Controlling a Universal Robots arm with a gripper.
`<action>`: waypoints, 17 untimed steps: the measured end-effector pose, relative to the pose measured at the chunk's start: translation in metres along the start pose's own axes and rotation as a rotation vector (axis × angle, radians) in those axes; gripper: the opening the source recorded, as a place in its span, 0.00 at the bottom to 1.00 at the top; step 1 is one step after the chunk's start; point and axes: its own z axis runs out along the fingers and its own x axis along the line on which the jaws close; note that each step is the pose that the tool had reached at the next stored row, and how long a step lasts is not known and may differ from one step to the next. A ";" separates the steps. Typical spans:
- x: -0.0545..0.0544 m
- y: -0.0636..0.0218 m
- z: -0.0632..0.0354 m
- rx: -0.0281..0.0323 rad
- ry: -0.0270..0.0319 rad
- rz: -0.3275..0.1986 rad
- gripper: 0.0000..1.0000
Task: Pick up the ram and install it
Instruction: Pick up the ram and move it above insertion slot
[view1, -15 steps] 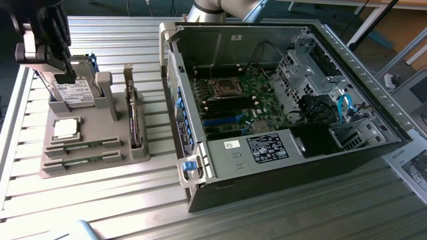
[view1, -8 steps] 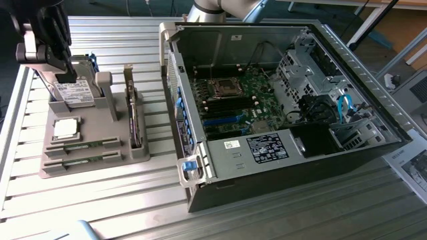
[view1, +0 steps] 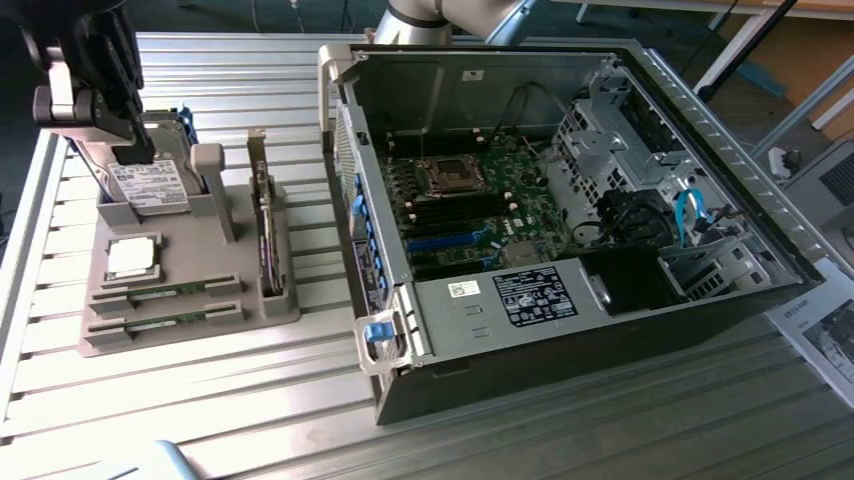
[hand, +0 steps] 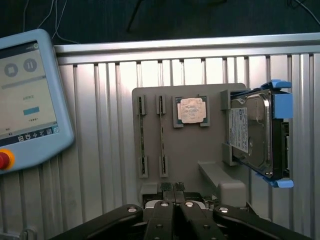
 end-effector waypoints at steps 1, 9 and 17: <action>0.000 0.0007 0.0000 -0.0002 -0.0050 0.000 0.10; 0.001 0.0037 0.0001 -0.0008 -0.0204 0.000 0.10; 0.002 0.0038 0.0065 -0.0012 -0.0440 0.001 0.10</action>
